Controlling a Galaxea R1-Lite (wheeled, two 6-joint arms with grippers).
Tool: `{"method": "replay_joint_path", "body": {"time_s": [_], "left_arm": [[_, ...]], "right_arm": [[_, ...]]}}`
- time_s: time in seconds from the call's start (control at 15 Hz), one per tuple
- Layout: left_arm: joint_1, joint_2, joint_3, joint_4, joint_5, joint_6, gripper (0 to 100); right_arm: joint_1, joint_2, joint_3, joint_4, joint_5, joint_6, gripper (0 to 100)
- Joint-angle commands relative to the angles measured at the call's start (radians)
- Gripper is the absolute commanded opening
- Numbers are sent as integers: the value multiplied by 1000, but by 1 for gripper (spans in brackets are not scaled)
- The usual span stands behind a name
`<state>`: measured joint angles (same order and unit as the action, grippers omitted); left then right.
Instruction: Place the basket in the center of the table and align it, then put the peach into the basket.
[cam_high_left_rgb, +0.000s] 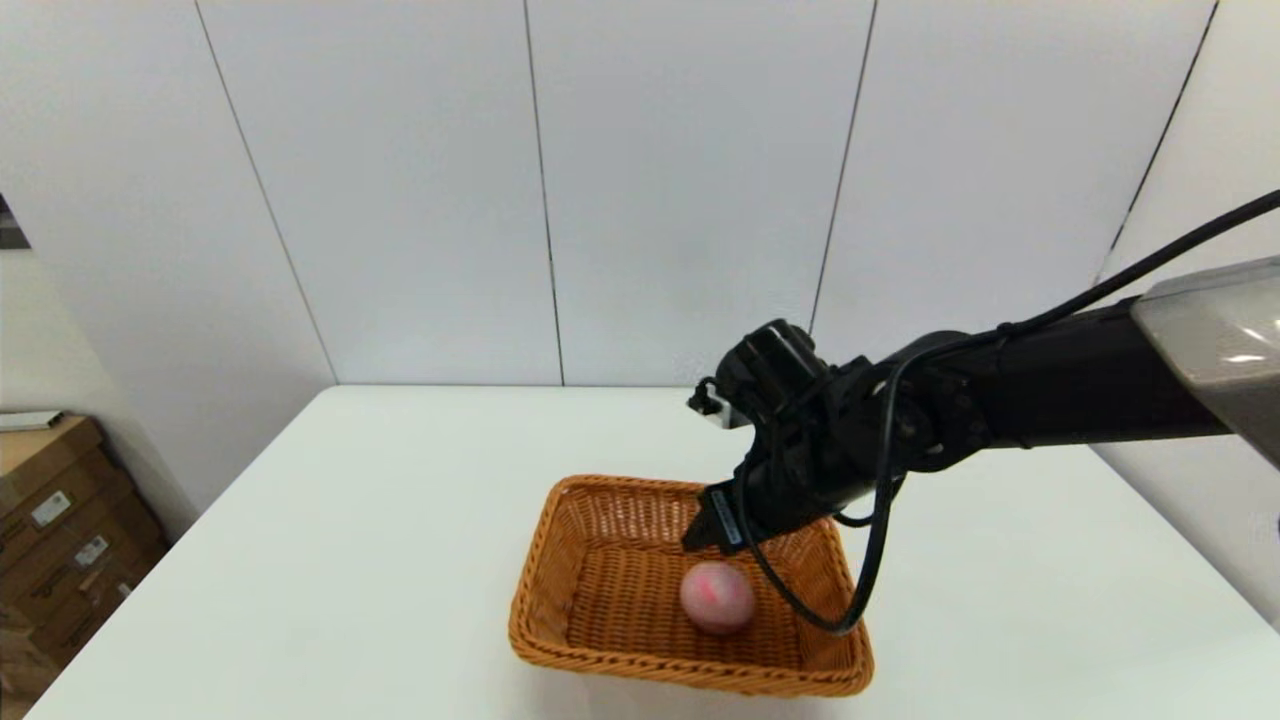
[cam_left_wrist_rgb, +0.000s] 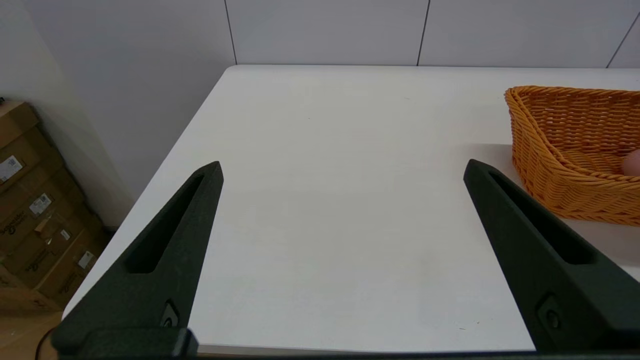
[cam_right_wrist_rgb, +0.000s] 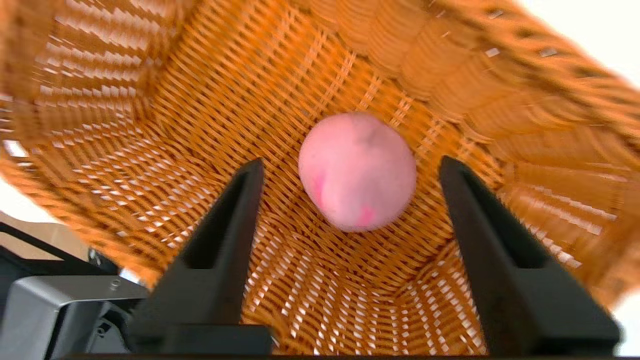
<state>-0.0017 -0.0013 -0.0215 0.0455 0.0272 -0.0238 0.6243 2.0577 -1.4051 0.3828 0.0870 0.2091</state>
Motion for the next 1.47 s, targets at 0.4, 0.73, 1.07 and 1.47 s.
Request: {"method": "replay_joint_path", "body": {"time_s": [0.4, 0.73, 1.07, 1.47], "left_arm": [[0, 0, 0, 2, 0, -1, 100], [0, 0, 0, 0, 0, -4, 100], [0, 0, 0, -1, -1, -4, 100], [0, 0, 0, -1, -1, -4, 100]], "right_arm": [[-534, -373, 117, 140, 152, -152, 100], [-862, -488, 267, 130, 255, -312, 100], [-966, -597, 344, 137, 336, -350, 100], [-936, -886, 506, 128, 387, -370, 100]]}}
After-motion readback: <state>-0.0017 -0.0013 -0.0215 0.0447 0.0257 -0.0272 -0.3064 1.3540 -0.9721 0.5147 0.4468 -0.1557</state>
